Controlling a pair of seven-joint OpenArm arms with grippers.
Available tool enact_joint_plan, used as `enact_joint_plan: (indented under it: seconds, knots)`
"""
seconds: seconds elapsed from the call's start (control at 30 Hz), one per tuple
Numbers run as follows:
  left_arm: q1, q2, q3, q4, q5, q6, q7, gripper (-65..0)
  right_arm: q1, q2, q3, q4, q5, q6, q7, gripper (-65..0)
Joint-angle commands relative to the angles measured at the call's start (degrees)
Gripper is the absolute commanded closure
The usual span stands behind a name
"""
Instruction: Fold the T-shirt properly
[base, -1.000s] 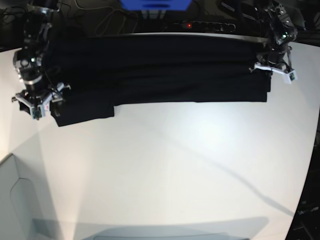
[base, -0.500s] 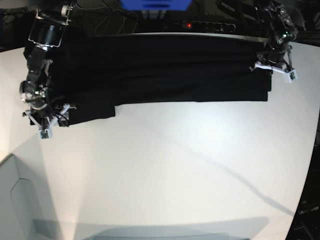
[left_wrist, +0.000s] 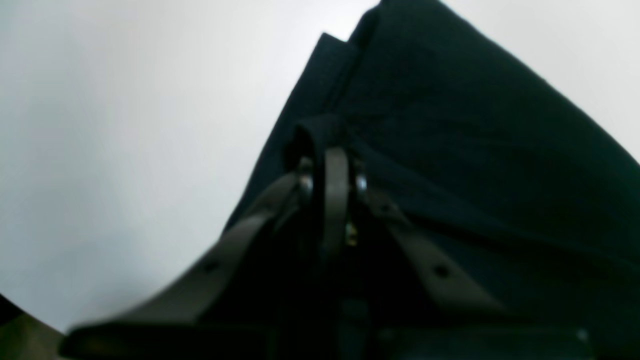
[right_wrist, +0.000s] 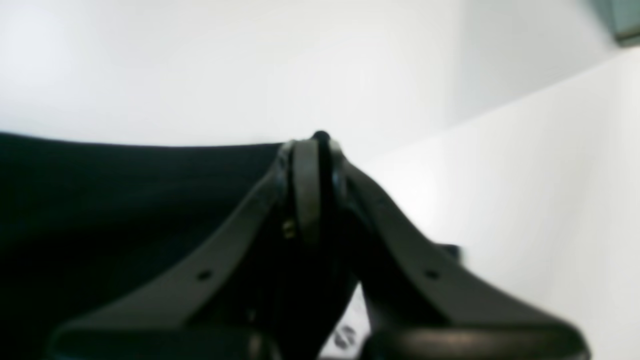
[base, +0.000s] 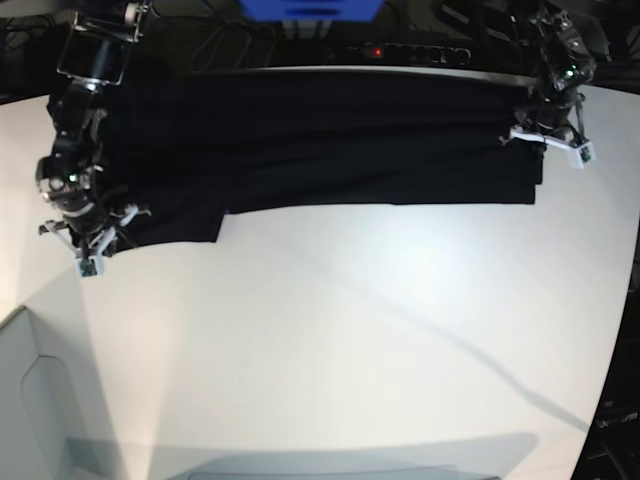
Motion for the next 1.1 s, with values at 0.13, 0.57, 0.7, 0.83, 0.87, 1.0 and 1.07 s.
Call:
enact_joint_plan:
  seconds: [0.13,0.57,0.7,0.83,0.87,1.0,1.07]
  knots:
    - [0.02,-0.85,-0.20,0.74,-0.12,0.21,-0.97,-0.6,-7.97,0.34,0.38,12.44,0.69,-0.09,0.93,0.0]
    - [-1.21,-1.02,-0.12,0.57,-0.12,0.21,-0.97,-0.6,-22.74,-5.28,8.20,26.42,0.69,-0.09,1.37,0.0]
    - [-1.21,-1.11,-0.12,0.65,-0.12,0.21,-0.97,-0.6,-24.59,-5.28,8.46,26.68,0.69,-0.09,1.37,0.0]
    - [-1.21,-1.20,-0.20,0.92,-0.12,0.21,-0.97,-0.6,-25.73,-5.19,10.84,26.68,0.69,-0.09,1.37,0.0]
    - [-1.21,-1.20,-0.20,1.01,-0.12,0.21,-0.97,-0.6,-25.73,-5.19,11.63,26.59,0.69,0.00,1.37,0.0]
    - [-1.21,-1.20,-0.38,1.18,-0.12,0.21,-0.97,-0.6,-26.35,-5.28,15.58,26.59,0.69,7.12,1.02,0.0]
    - [-1.21,-1.20,-0.56,1.71,-0.12,0.21,-0.97,-0.6,-26.61,-6.43,17.34,26.68,0.69,11.69,0.93,0.0]
